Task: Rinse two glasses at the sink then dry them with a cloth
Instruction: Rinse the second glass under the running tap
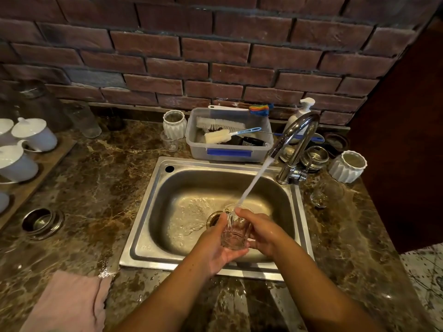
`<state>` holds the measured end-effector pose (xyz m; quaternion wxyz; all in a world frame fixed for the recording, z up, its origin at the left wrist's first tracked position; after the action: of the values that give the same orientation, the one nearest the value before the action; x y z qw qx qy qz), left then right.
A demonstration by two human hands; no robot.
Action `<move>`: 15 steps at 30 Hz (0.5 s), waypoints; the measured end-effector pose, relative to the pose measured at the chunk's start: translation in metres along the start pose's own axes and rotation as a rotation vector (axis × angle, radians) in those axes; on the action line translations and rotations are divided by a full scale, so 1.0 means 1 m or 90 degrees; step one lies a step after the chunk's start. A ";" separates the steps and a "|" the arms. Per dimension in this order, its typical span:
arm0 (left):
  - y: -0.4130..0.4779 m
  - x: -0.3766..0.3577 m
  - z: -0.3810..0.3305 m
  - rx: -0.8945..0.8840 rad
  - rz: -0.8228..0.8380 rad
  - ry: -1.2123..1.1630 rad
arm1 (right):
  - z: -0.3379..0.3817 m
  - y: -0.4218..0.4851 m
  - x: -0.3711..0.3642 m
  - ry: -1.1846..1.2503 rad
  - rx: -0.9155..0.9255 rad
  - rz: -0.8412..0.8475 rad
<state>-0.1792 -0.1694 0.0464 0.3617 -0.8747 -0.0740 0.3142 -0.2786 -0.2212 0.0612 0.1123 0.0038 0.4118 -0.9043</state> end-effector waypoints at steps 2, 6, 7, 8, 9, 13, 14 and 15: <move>0.001 -0.002 -0.003 0.004 0.027 0.055 | 0.002 -0.003 0.006 0.011 0.008 0.001; 0.000 -0.016 -0.009 0.008 0.113 0.192 | 0.003 -0.016 0.026 0.037 0.028 0.006; 0.002 -0.022 -0.010 0.006 0.127 0.226 | 0.005 -0.021 0.033 0.030 0.032 0.007; 0.003 -0.029 -0.009 0.001 0.141 0.265 | 0.006 -0.028 0.040 0.018 0.036 0.008; 0.004 -0.037 -0.008 -0.004 0.158 0.301 | 0.008 -0.035 0.048 0.006 0.041 0.010; 0.011 -0.072 0.002 -0.035 0.220 0.388 | 0.013 -0.056 0.092 -0.016 0.051 0.008; 0.013 -0.081 0.006 -0.038 0.232 0.399 | 0.013 -0.059 0.104 -0.023 0.050 0.003; 0.014 -0.090 0.010 -0.040 0.240 0.404 | 0.012 -0.061 0.115 -0.031 0.049 -0.002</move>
<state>-0.2581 -0.2057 0.0760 0.2754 -0.9376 0.1944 0.0858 -0.4023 -0.2148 0.1032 0.1209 -0.0142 0.3738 -0.9195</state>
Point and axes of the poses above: each hand's wrist, its own y-axis towards the middle knuckle, its own x-axis out of the back of the hand, z = x × y, the point moved 9 cm from there along y, towards the middle knuckle, and after that the axes turned 5 degrees about -x, right-handed, at the moved point
